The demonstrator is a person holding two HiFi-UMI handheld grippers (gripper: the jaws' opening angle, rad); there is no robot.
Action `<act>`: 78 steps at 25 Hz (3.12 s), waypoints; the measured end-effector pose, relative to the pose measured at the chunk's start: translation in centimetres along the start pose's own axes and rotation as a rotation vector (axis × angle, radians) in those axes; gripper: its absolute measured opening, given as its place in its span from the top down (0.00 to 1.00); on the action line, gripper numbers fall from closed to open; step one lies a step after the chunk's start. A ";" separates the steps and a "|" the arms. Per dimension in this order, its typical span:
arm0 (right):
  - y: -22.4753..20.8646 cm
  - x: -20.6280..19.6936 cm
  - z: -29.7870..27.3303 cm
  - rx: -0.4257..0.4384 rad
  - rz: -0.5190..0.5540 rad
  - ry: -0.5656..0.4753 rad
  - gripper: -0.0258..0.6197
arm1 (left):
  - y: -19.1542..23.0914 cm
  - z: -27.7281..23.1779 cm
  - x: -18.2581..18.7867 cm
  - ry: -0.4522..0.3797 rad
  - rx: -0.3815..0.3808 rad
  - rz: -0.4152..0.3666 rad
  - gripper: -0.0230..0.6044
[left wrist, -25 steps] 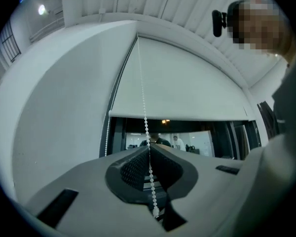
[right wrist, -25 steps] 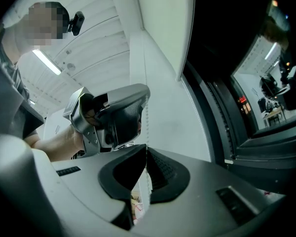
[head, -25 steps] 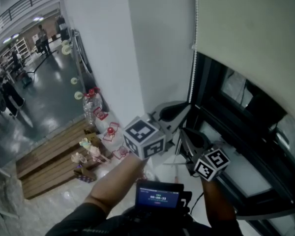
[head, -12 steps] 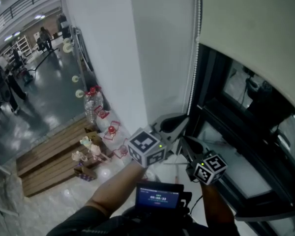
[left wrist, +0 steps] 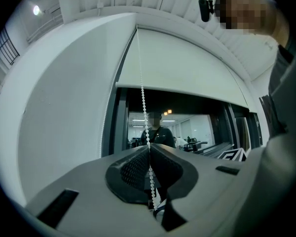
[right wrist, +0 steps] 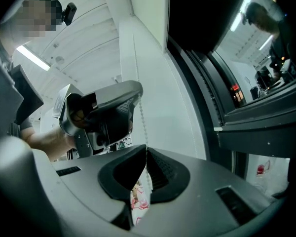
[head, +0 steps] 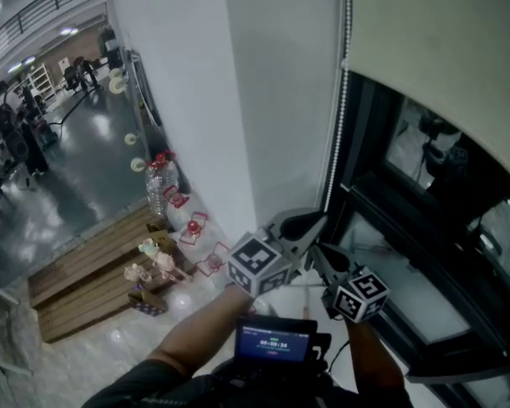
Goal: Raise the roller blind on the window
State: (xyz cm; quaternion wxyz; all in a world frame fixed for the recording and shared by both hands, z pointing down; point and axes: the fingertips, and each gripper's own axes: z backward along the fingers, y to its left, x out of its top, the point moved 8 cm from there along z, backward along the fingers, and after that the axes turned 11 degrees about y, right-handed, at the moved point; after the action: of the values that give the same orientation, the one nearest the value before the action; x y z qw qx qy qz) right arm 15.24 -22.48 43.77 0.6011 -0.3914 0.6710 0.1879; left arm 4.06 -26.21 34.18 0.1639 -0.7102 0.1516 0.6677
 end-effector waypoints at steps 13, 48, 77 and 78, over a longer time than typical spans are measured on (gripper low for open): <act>0.4 8.8 5.4 -0.088 0.162 -0.208 0.87 | 0.0 0.2 -1.4 0.016 -0.018 0.026 0.95; 1.2 7.6 1.2 0.014 0.094 -0.267 0.94 | -2.5 -0.1 -9.2 0.171 -0.062 0.108 0.95; 1.9 5.3 0.2 0.059 0.061 -0.227 0.94 | 0.9 1.5 5.2 -0.067 -0.047 0.012 0.86; 1.9 5.3 0.2 0.059 0.062 -0.226 0.94 | 0.9 1.1 5.2 -0.060 -0.046 0.002 0.86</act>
State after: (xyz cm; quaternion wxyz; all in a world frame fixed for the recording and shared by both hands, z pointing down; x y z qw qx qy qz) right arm 14.11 -22.71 38.26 0.6778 -0.3289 0.6162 0.2296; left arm 3.03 -26.49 28.88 0.1516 -0.6931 0.1318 0.6923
